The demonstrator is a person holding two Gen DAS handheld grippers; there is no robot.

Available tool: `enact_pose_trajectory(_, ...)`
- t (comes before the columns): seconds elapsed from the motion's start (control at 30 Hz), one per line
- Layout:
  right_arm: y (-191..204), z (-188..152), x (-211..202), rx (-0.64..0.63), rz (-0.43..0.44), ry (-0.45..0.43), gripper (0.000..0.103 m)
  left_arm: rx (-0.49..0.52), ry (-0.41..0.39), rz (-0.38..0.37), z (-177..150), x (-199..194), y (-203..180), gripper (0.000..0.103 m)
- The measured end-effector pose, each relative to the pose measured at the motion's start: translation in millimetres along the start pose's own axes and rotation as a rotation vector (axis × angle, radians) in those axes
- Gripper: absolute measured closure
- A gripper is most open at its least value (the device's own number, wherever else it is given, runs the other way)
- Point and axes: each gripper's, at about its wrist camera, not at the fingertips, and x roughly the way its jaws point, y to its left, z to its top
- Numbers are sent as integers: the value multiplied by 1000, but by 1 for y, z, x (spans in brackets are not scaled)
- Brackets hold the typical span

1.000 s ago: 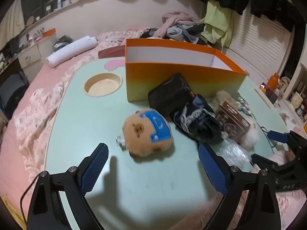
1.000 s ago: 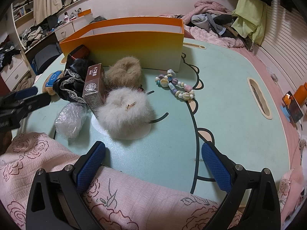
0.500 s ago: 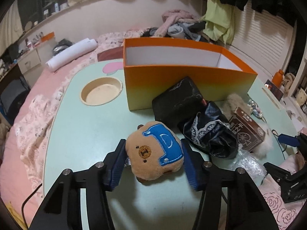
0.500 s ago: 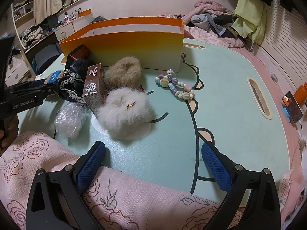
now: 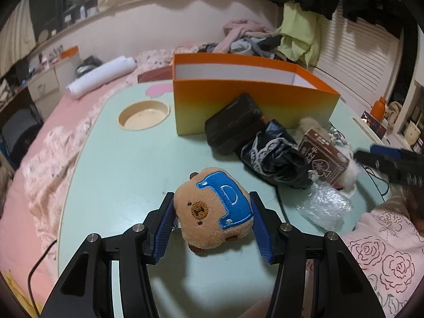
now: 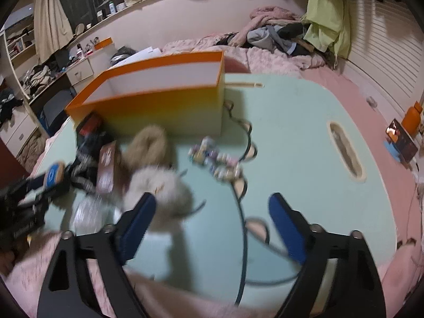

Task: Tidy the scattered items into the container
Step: 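Reach the left gripper to the brown teddy bear keychain and grasp it, then lift the teddy bear while the right gripper grasps the bead bracelet, then lower teddy bear and bead bracelet into the orange box, opening both grippers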

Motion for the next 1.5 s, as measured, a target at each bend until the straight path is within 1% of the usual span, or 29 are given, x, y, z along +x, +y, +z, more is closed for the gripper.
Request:
enact_pose_trajectory(0.03,0,5,2,5,0,-4,26,1,-3,1,0,-1,0,49)
enact_pose_trajectory(0.17,-3,25,8,30,23,-31,27,15,-1,7,-2,0,-3,49)
enact_pose_trajectory(0.23,0,31,17,2,-5,-17,34,16,-1,6,-3,0,-4,49)
enact_pose_trajectory(0.37,0,33,36,-24,-25,30,42,15,0,5,-2,0,-4,49)
enact_pose_trajectory(0.4,0,32,38,-28,-23,39,47,15,0,6,-2,0,-4,49)
enact_pose_trajectory(0.43,0,31,41,-34,-21,49,58,16,0,6,-2,0,-4,49)
enact_pose_trajectory(0.47,1,30,44,-42,-16,58,65,16,0,6,-2,0,-4,49)
enact_pose_trajectory(0.5,3,29,45,-52,-16,64,79,15,0,5,-2,0,-4,49)
enact_pose_trajectory(0.53,5,28,44,-67,-26,56,86,15,0,5,-2,0,-4,49)
enact_pose_trajectory(0.7,7,23,39,-76,-12,40,87,9,-5,1,-2,-1,-5,49)
enact_pose_trajectory(0.87,5,24,25,-57,3,-9,87,7,-20,-2,-1,-4,-5,49)
enact_pose_trajectory(1.07,10,32,1,-57,56,-65,87,1,-51,-12,11,-13,-1,49)
enact_pose_trajectory(1.27,22,54,-16,-78,120,-114,87,-7,-100,-25,40,-22,2,49)
enact_pose_trajectory(1.37,27,64,-17,-97,115,-136,87,11,-110,-48,60,-23,-3,49)
enact_pose_trajectory(1.5,34,80,-10,-92,148,-133,87,32,-118,-60,92,-21,-6,49)
